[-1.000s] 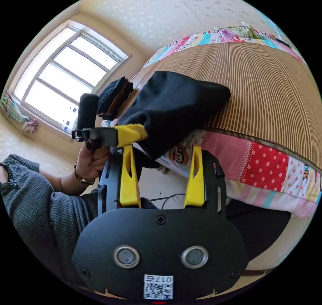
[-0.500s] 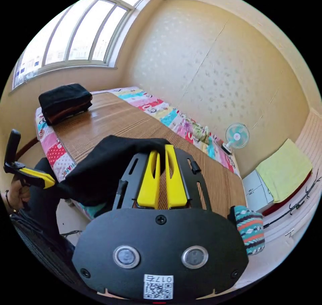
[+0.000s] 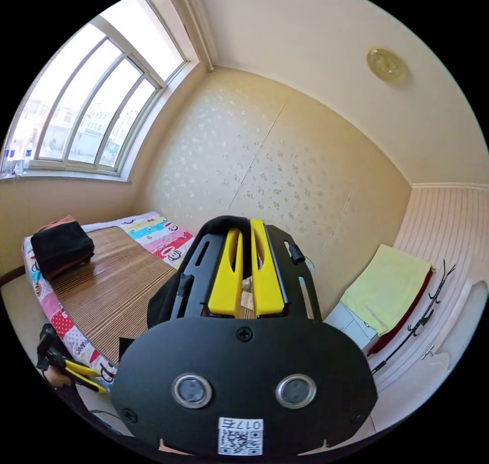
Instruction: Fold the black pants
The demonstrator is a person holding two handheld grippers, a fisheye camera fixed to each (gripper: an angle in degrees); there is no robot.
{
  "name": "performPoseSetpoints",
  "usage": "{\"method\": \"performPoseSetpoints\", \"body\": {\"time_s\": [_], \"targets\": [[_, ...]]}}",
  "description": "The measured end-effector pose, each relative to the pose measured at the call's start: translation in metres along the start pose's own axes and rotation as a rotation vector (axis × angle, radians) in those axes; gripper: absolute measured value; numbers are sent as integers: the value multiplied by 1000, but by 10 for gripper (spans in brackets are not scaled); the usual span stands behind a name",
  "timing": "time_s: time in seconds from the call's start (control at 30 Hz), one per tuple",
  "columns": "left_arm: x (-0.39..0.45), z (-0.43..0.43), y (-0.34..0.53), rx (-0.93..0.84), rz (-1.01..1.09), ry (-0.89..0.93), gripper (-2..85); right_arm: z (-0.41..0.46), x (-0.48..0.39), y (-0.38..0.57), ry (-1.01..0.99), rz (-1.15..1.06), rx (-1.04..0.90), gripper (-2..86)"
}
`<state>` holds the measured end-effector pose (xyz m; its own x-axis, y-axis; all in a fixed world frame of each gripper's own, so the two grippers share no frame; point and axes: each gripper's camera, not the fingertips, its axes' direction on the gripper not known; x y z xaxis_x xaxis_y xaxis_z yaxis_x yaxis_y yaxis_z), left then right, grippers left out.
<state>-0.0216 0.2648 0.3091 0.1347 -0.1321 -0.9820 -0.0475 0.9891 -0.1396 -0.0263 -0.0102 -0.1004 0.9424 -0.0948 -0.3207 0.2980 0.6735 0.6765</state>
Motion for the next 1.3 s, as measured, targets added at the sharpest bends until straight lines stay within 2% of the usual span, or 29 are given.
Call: {"method": "performPoseSetpoints", "body": {"time_s": [0.13,0.2,0.27,0.33,0.47,0.53,0.67,0.73,0.77,0.8,0.83,0.9,0.97,1.0,1.07,1.1,1.17,1.2,1.27,1.3], "targets": [[29,42,-36,-3,101,-60,193,-26,39,-12,82,78,11,43],[61,81,-54,-45,191,-203,230,-40,72,-14,77,133,11,43],[91,113,-60,-100,294,-241,245,-44,97,-13,80,165,-10,42],[124,137,-56,-103,404,-264,217,-43,122,-7,84,196,-23,42],[169,138,-54,34,555,-398,43,-39,176,15,54,254,-11,41],[165,110,-71,98,532,-427,35,-31,202,22,72,296,-1,41],[127,-29,-152,303,400,-534,30,45,264,32,57,427,7,43],[90,-98,-205,285,284,-369,28,126,288,27,-18,462,-134,46],[63,-136,-237,265,218,-278,25,193,300,27,-140,477,-274,49],[46,-167,-259,283,191,-324,26,264,305,35,-310,496,-439,55],[38,-180,-268,293,171,-387,27,296,305,43,-387,504,-521,58],[-8,-225,-283,371,-49,-657,46,381,285,84,-588,512,-744,95],[-52,-256,-268,419,-283,-743,88,413,261,124,-681,489,-821,137],[-79,-272,-251,417,-397,-695,136,424,245,155,-751,481,-855,164],[-114,-282,-211,435,-506,-559,189,430,224,209,-877,492,-882,166],[-127,-278,-182,440,-535,-487,189,428,213,249,-963,520,-894,155],[-133,-261,-143,394,-575,-462,186,420,198,309,-1085,586,-908,142],[-127,-247,-119,355,-603,-506,185,411,189,344,-1156,612,-931,135],[-104,-229,-88,332,-612,-598,185,393,183,390,-1124,675,-968,129],[-87,-221,-71,334,-619,-648,185,379,185,413,-1036,724,-982,128]]}}
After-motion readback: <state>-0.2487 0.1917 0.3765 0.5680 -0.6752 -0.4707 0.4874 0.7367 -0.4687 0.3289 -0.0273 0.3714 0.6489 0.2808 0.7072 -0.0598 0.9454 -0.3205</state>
